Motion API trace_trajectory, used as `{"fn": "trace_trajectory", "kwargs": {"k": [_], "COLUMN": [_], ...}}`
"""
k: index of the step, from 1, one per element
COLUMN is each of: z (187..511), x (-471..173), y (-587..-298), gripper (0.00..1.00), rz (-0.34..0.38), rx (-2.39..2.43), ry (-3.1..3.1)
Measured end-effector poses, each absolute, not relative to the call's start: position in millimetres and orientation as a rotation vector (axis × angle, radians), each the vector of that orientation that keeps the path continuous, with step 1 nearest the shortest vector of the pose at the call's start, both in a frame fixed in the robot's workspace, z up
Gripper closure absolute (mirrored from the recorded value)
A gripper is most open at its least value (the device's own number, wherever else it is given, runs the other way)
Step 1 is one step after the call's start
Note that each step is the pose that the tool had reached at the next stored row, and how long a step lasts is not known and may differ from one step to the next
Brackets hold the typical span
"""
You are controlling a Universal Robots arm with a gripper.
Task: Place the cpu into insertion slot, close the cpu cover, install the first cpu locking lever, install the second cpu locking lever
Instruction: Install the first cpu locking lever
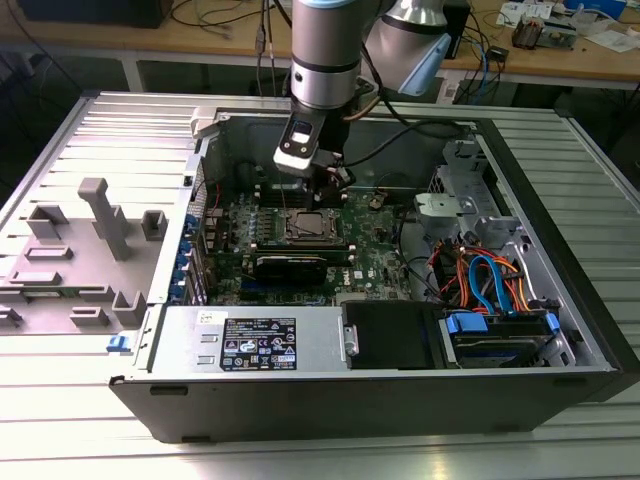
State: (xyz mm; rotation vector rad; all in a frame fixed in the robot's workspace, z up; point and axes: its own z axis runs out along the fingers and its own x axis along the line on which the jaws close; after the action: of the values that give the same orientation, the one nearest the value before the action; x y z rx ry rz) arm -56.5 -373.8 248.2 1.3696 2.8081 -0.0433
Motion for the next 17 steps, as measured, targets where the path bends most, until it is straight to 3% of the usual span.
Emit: {"fn": "trace_trajectory", "kwargs": {"k": [17], "z": [262.9], "x": [-57.7], "y": [-373.9], "gripper": [0.89], "rz": [-0.017], "rx": [1.252], "ry": [2.828]}}
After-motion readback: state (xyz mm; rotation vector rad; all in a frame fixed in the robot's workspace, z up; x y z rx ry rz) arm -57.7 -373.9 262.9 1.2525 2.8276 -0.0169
